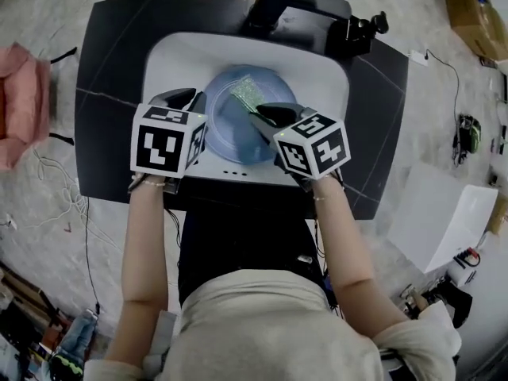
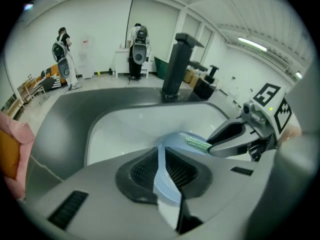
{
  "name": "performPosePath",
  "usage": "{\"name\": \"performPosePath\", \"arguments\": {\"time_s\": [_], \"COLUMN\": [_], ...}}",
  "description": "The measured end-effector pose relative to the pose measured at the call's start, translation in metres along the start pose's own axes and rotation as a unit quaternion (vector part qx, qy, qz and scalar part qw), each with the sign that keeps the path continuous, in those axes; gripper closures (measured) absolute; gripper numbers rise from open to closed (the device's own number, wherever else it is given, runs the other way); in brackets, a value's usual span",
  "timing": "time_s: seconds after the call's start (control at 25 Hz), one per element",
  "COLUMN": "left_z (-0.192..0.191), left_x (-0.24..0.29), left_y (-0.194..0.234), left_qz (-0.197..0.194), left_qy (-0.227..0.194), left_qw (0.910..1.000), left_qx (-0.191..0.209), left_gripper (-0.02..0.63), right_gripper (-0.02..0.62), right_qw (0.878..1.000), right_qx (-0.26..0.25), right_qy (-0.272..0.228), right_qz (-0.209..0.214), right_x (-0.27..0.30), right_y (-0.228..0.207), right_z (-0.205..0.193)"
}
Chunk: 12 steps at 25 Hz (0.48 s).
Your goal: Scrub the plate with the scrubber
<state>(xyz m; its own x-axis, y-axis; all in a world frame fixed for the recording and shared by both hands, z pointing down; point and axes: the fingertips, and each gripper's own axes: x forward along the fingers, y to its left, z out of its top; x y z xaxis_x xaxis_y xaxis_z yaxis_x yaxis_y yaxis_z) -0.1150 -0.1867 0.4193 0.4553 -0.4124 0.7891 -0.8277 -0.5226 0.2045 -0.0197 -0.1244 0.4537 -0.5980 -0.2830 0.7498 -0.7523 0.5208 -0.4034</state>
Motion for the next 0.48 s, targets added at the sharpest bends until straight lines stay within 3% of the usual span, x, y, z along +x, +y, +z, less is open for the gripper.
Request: {"name": "performPosePath", "arguments": {"time_s": [0.16, 0.4, 0.48], "left_z": [0.028, 0.044, 0.052], "left_x": [-0.026, -0.062, -0.077], "left_y": [-0.027, -0.054, -0.067], "left_qz": [-0.042, -0.05, -0.069], "left_qy": [-0.08, -0.125, -0.154], "left_qw": [0.9958, 0.99, 0.9846], "left_qx": [0.011, 0.039, 0.044], "left_gripper": [0.555, 0.56, 0.564], "right_gripper": [0.514, 0.518, 0.52], "right_qw": [0.998, 0.989, 0.985], "right_qx": [0.002, 0.033, 0.041], "right_qy": [-0.055, -0.14, -0.166], "right_qz": [0.005, 0.01, 0.015], "right_x": [-0.026, -0.075, -0.092], "right_y": [0.011, 0.024, 0.028], "right_z": [0.021, 0.053, 0.059]}}
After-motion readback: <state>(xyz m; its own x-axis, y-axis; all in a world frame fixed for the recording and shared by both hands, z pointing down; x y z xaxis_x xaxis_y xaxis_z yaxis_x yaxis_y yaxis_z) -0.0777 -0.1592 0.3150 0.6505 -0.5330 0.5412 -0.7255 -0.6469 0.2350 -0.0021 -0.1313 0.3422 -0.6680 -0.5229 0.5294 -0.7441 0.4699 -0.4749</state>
